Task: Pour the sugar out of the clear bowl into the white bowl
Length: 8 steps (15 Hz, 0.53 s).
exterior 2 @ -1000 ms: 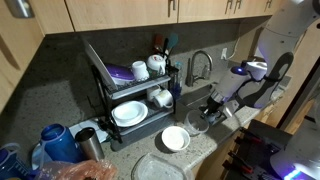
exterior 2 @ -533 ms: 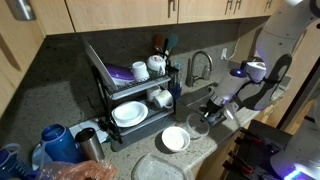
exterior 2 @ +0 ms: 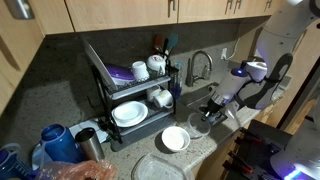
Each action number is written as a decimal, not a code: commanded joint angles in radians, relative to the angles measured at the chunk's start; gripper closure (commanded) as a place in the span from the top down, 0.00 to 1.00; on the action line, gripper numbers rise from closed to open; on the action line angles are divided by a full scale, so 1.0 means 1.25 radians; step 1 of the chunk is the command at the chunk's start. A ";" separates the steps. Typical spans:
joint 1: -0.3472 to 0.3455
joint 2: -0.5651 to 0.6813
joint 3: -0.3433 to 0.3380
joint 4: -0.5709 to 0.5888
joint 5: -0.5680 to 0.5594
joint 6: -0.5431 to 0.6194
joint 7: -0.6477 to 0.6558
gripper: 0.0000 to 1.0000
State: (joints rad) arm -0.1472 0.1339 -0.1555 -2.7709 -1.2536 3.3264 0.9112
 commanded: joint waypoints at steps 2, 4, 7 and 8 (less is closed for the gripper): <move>-0.036 -0.021 0.010 -0.010 -0.024 -0.014 0.013 0.35; -0.045 -0.021 0.011 -0.008 -0.030 -0.012 0.016 0.49; -0.056 -0.025 0.013 -0.008 -0.041 -0.007 0.021 0.71; -0.060 -0.026 0.012 -0.008 -0.045 -0.004 0.022 0.79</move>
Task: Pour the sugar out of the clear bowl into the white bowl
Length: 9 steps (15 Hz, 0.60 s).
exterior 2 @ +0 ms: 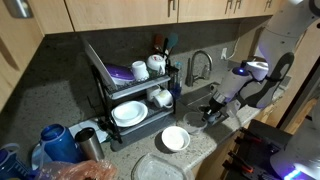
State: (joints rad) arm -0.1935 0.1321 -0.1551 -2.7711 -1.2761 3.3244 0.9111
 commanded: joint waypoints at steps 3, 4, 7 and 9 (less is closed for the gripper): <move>-0.034 -0.036 0.012 -0.009 -0.040 0.014 0.029 0.96; -0.037 -0.042 0.011 -0.009 -0.047 0.019 0.031 1.00; -0.043 -0.065 0.006 -0.011 -0.070 0.041 0.042 1.00; -0.045 -0.080 0.004 -0.011 -0.089 0.053 0.063 1.00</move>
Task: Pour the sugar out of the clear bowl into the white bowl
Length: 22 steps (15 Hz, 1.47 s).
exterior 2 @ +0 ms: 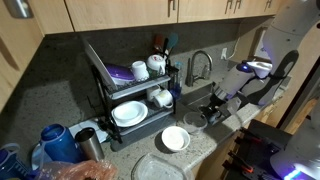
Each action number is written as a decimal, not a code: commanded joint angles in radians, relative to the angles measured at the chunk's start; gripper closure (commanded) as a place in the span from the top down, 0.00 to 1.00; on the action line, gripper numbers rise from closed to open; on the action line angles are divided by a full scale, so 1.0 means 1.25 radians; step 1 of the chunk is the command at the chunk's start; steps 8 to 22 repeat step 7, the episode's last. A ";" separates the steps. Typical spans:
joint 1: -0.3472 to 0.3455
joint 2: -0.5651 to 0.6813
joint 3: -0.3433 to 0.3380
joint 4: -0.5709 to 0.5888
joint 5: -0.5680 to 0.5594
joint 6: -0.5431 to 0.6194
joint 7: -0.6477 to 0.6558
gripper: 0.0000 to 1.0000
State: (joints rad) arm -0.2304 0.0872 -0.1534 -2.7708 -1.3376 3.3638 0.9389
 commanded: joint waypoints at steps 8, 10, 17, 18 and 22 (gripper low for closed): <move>-0.006 -0.054 -0.001 0.000 -0.038 0.014 0.041 1.00; -0.006 -0.054 -0.001 0.000 -0.038 0.014 0.041 1.00; -0.006 -0.054 -0.001 0.000 -0.038 0.014 0.041 1.00; -0.006 -0.054 -0.001 0.000 -0.038 0.014 0.041 1.00; -0.006 -0.054 -0.001 0.000 -0.038 0.014 0.041 1.00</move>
